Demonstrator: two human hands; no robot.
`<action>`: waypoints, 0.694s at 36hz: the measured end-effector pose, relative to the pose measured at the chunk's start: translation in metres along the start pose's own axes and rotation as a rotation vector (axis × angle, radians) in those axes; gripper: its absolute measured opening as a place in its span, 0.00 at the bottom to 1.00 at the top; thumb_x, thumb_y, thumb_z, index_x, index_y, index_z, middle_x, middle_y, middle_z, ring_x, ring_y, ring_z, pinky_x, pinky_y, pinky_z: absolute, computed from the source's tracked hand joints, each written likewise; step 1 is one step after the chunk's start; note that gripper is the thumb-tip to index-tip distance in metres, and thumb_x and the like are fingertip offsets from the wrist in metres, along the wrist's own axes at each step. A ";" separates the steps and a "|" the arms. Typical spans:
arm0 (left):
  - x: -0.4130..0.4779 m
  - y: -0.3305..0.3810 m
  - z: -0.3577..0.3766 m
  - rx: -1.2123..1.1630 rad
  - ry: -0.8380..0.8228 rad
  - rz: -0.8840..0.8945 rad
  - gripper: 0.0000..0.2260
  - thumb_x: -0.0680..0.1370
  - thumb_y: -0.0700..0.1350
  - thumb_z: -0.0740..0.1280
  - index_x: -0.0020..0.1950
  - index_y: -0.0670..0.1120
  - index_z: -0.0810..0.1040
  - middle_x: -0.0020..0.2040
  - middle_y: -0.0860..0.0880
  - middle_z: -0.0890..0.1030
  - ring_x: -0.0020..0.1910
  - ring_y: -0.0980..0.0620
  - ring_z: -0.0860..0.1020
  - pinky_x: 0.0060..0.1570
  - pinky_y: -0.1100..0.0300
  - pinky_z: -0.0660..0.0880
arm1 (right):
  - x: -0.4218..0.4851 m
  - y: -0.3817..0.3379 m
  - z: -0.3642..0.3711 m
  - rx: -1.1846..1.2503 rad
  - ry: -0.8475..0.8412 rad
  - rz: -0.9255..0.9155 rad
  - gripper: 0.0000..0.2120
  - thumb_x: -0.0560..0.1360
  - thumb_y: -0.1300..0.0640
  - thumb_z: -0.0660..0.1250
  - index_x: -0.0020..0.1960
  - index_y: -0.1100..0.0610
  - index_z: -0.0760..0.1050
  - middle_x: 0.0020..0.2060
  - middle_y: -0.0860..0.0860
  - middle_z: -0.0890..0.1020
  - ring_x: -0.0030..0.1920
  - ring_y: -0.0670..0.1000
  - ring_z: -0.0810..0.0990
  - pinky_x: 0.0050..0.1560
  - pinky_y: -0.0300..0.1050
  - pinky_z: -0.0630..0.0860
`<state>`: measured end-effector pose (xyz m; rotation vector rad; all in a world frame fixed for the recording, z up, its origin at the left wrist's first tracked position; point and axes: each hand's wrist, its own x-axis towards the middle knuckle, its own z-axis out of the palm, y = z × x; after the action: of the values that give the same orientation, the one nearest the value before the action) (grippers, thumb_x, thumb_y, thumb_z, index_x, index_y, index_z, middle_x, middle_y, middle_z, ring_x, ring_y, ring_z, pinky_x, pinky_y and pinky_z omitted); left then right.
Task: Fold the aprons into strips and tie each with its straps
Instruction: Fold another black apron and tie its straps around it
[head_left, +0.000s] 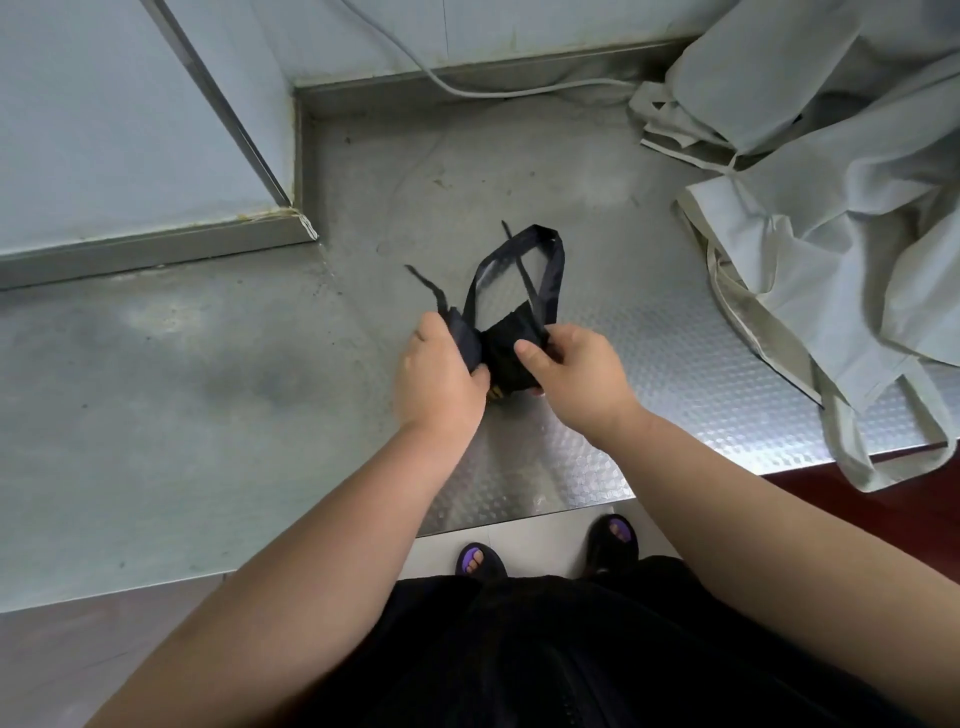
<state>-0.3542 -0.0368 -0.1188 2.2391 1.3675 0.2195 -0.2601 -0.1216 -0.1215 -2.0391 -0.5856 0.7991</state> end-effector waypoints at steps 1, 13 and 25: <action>-0.002 0.000 0.000 -0.028 -0.024 0.057 0.19 0.74 0.47 0.70 0.57 0.39 0.68 0.57 0.40 0.76 0.57 0.40 0.74 0.49 0.55 0.67 | 0.001 0.003 -0.001 -0.050 0.032 0.001 0.10 0.78 0.55 0.63 0.49 0.61 0.78 0.41 0.57 0.83 0.41 0.55 0.83 0.47 0.51 0.80; -0.005 -0.007 0.006 -0.360 0.082 0.174 0.08 0.76 0.41 0.68 0.40 0.36 0.78 0.28 0.54 0.67 0.27 0.56 0.64 0.30 0.70 0.61 | -0.007 -0.002 0.010 -0.307 0.125 -0.254 0.18 0.81 0.63 0.56 0.69 0.61 0.68 0.56 0.56 0.74 0.52 0.51 0.75 0.51 0.32 0.65; -0.007 -0.019 0.007 -0.432 0.204 0.222 0.10 0.75 0.42 0.67 0.53 0.41 0.83 0.48 0.51 0.75 0.44 0.57 0.75 0.46 0.81 0.64 | -0.007 -0.017 0.011 -0.045 0.000 -0.181 0.18 0.76 0.59 0.68 0.64 0.62 0.74 0.53 0.50 0.80 0.54 0.48 0.79 0.62 0.39 0.72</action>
<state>-0.3696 -0.0382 -0.1333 2.0324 1.0405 0.7629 -0.2746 -0.1109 -0.1104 -1.9930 -0.7815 0.6841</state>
